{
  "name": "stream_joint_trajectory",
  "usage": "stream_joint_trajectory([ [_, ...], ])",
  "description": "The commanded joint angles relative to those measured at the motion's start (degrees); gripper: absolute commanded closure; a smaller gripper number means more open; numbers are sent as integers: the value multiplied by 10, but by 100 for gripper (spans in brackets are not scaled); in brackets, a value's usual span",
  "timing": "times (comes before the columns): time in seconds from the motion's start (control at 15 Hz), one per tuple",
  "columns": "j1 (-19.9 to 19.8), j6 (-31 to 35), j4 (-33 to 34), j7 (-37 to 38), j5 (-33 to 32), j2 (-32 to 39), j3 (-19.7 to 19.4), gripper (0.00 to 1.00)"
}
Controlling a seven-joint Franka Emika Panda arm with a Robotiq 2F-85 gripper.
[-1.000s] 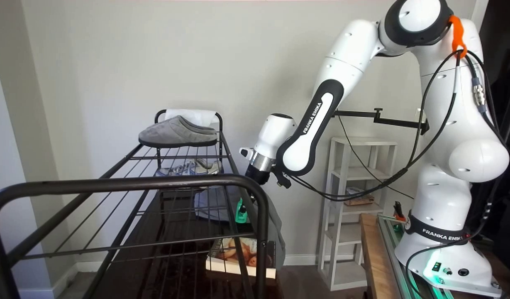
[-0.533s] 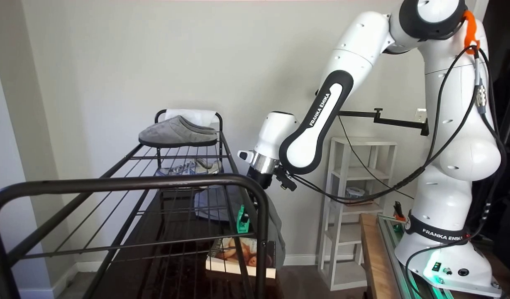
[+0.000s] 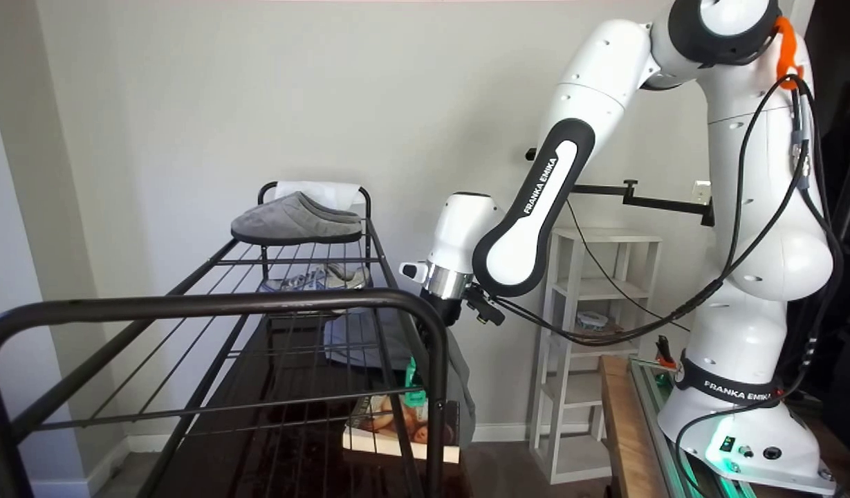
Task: Put the blue bottle on the book and put the grey cloth on the top rack
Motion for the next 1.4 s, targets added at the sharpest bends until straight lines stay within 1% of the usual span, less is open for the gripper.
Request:
stream_joint_trajectory([
  [0.0,9,-7,-8,-17,6,-1,-10,93],
  [0.27,21,-1,-10,-8,-6,4,-28,93],
  [0.67,29,5,-6,-4,-10,25,-38,93],
  [0.73,29,7,-6,-4,-10,26,-37,77],
  [0.8,32,8,-7,-1,-13,23,-40,46],
  [0.87,32,10,-7,-2,-13,22,-40,45],
  [1.0,32,13,-9,-1,-12,17,-40,33],
  [1.27,36,13,-14,5,-15,2,-45,4],
  [1.33,36,12,-18,6,-16,-6,-47,1],
])
